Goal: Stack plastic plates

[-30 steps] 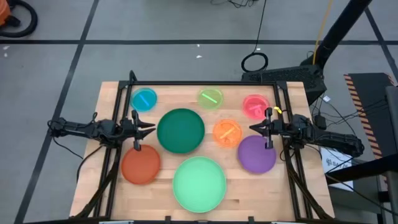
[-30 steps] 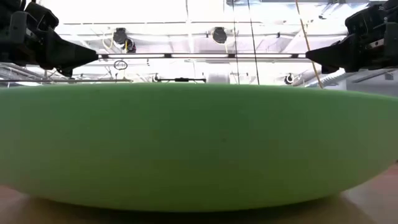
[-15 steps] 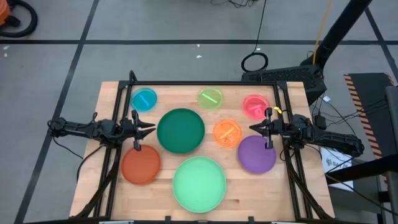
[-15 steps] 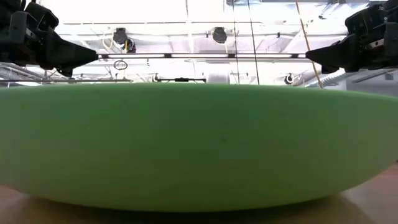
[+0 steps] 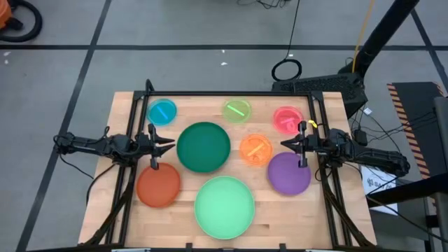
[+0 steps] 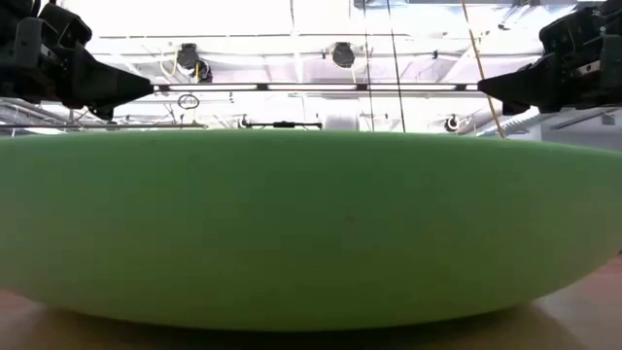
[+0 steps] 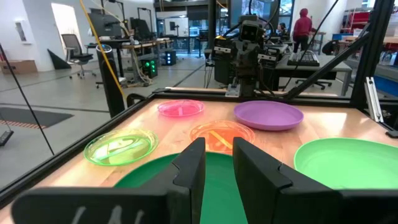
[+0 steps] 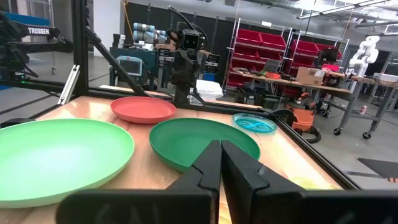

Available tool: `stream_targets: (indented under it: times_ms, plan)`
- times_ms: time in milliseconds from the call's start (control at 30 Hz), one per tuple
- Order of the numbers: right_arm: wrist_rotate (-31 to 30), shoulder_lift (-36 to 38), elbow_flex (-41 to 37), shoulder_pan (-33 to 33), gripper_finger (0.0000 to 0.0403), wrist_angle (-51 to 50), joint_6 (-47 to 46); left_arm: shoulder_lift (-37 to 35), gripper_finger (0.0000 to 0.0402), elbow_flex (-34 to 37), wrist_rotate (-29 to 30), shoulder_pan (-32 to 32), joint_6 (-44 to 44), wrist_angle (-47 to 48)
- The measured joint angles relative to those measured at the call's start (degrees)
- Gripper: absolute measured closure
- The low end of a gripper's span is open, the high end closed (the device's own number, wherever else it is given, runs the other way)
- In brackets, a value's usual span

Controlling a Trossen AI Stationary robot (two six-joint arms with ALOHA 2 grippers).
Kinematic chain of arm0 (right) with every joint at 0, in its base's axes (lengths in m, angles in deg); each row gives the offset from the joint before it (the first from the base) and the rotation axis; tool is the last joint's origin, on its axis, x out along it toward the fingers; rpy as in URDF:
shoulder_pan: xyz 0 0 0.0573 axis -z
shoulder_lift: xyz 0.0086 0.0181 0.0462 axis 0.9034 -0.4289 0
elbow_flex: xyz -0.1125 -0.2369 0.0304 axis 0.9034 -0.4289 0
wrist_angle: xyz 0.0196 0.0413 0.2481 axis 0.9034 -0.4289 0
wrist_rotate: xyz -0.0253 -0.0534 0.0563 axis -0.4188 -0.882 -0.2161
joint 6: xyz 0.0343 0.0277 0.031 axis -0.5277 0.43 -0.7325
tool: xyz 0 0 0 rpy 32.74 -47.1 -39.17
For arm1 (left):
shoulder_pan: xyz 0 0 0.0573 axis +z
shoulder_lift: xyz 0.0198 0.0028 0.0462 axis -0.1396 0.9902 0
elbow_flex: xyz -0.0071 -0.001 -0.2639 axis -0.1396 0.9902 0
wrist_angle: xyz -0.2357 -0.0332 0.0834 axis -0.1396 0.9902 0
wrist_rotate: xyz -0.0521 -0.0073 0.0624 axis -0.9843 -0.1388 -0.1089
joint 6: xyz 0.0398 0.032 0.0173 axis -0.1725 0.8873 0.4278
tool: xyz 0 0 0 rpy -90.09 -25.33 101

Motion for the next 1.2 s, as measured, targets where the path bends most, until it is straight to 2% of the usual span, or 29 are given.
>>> stream_targets:
  times_ms: [767, 967, 1100, 1200]
  plan:
    - [-1.3, 0.0, 0.0, 0.0, 0.0394, 0.3, -0.1, 0.0, 0.0314, 0.0, 0.0, 0.0, 1.4, 0.0]
    - [-5.1, -1.1, 0.0, 0.0, 0.0394, 1.4, -21.4, 0.0, 0.0314, 0.0, 0.0, 0.0, 6.3, -1.3]
    - [-1.4, -4.6, 0.8, -0.1, 0.0397, 4.1, -28.9, 0.0, 0.0314, 0.0, 0.0, 0.0, -0.8, -8.7]
    - [-1.4, -8.7, 2.6, -0.8, 0.0401, 3.6, -31.5, 0.0, 0.0314, 0.0, 0.0, 0.0, -8.4, -16.5]
